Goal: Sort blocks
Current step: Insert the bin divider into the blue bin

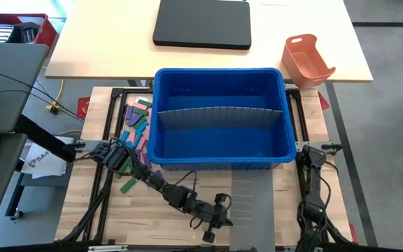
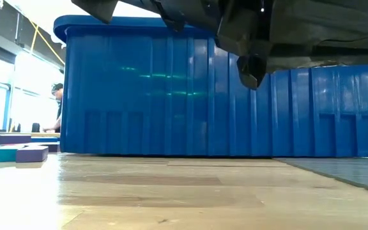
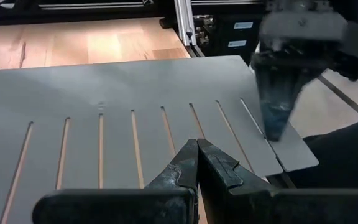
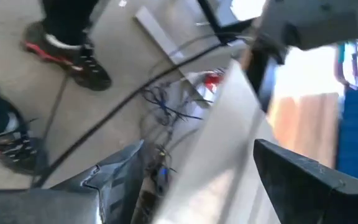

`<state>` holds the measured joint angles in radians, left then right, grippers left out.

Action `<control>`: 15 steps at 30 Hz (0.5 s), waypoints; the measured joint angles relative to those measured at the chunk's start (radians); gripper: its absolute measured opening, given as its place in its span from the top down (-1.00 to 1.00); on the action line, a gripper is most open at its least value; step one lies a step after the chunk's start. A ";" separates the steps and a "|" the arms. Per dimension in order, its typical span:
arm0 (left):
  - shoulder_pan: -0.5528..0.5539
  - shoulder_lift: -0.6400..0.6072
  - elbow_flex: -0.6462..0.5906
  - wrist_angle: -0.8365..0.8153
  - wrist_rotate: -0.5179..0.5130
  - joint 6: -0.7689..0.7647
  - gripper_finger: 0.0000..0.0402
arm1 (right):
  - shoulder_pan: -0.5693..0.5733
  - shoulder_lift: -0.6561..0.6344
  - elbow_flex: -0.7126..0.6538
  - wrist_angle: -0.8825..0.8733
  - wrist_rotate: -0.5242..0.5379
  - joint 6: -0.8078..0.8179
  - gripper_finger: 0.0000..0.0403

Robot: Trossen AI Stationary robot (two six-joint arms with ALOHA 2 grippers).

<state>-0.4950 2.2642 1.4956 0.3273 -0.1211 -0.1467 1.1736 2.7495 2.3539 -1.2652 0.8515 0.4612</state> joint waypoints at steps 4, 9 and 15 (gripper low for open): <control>0.000 0.000 0.000 0.000 0.000 0.000 1.00 | 0.001 0.000 0.000 -0.085 0.006 0.147 -0.38; 0.000 0.000 0.000 -0.001 0.000 0.000 1.00 | 0.000 0.000 0.000 -0.139 -0.009 0.289 -0.08; -0.001 0.000 0.000 -0.001 0.000 0.015 1.00 | -0.005 -0.005 0.002 -0.129 -0.020 0.313 0.64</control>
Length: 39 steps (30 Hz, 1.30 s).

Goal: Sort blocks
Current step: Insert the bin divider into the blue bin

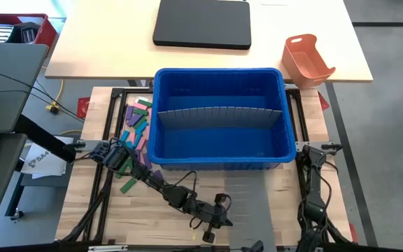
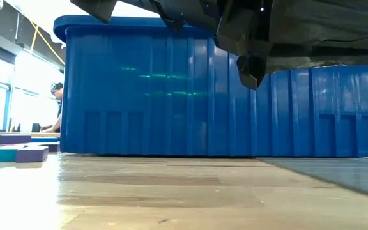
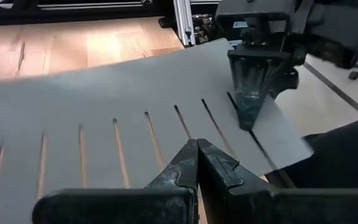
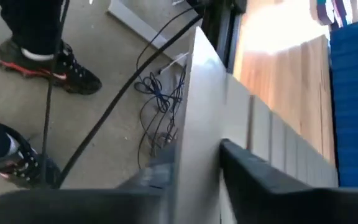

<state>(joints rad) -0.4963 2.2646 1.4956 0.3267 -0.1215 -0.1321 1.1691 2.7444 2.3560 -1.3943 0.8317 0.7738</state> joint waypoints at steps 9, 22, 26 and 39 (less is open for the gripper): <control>-0.058 -0.013 -0.001 0.007 -0.019 0.049 1.00 | -0.008 -0.079 -0.001 0.067 -0.009 0.156 0.95; -0.195 -0.277 -0.001 -0.278 -0.621 0.200 1.00 | -0.013 -0.283 -0.001 0.095 0.344 0.429 0.98; -0.271 -0.394 -0.001 -0.447 -0.849 0.197 1.00 | -0.033 -0.327 -0.001 0.124 0.475 0.352 0.99; -0.409 -0.534 -0.052 -0.542 -0.899 0.231 0.79 | -0.161 -0.470 -0.001 0.332 0.429 -0.106 0.99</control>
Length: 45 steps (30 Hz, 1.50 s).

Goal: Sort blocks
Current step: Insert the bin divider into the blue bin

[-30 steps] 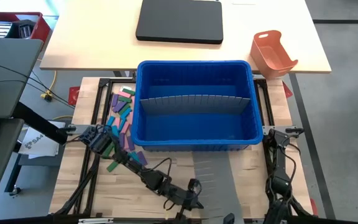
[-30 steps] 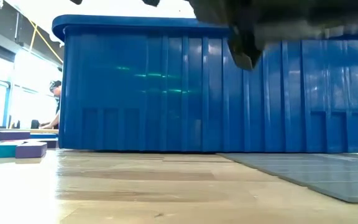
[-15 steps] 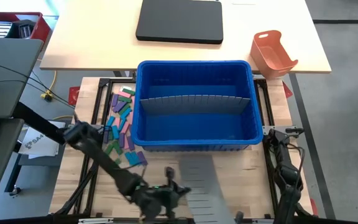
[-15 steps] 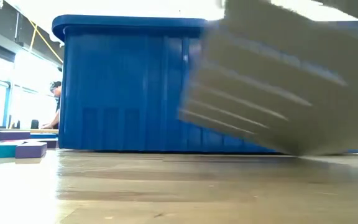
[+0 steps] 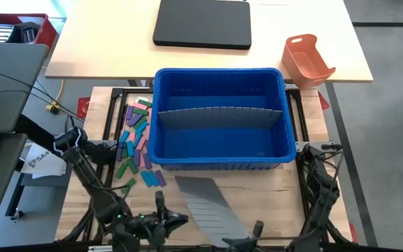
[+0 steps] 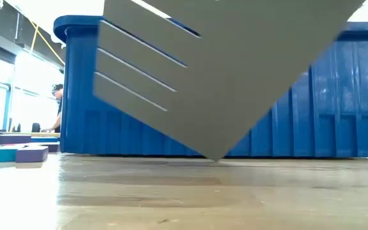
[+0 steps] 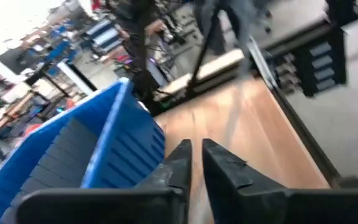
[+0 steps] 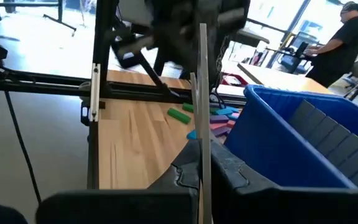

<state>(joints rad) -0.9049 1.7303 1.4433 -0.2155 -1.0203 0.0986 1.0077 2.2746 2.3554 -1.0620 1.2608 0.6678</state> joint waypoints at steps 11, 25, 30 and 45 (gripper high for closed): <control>0.077 0.021 -0.103 0.201 0.233 0.017 0.18 | -0.073 -0.039 0.001 0.081 -0.118 -0.176 1.00; 0.121 0.029 -0.155 0.368 0.285 0.053 0.49 | -0.105 -0.039 -0.001 0.087 -0.172 -0.180 0.96; 0.121 0.038 -0.155 0.374 0.218 0.059 0.94 | -0.105 -0.038 -0.002 0.093 -0.174 -0.239 0.90; 0.039 0.015 -0.155 0.322 0.005 0.010 0.98 | -0.013 -0.104 0.000 0.240 -0.343 -0.354 0.67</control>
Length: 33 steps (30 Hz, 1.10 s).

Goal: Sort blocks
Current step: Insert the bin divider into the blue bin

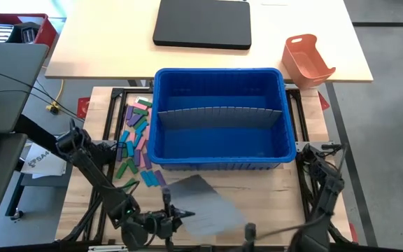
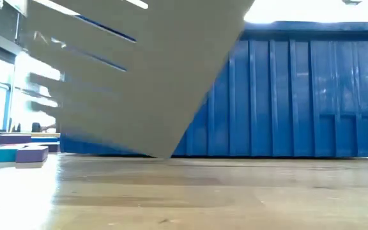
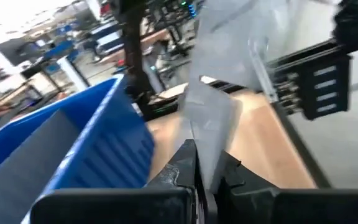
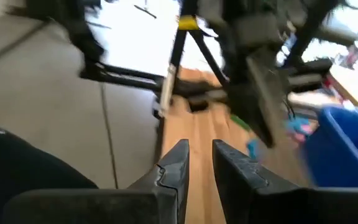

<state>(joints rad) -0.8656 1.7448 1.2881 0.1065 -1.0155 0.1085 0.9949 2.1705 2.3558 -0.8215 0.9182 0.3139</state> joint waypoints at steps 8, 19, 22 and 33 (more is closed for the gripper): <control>-0.069 -0.031 0.000 -0.056 -0.142 -0.026 0.99 | 0.112 -0.013 -0.010 0.147 0.186 -0.240 0.67; -0.136 -0.121 0.000 0.032 -0.078 0.050 0.99 | 0.064 -0.011 -0.340 0.138 0.234 0.312 0.57; -0.144 -0.137 0.000 0.132 0.036 0.130 0.99 | 0.030 -0.011 -0.452 0.237 0.249 0.360 0.42; -0.159 -0.157 0.000 0.264 0.117 0.268 0.99 | -0.091 -0.010 -0.644 0.730 0.229 0.059 -0.11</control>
<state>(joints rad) -1.0248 1.5883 1.2884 0.3710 -0.8989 0.3764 0.9040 2.1601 1.7120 -0.0915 1.1476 0.3724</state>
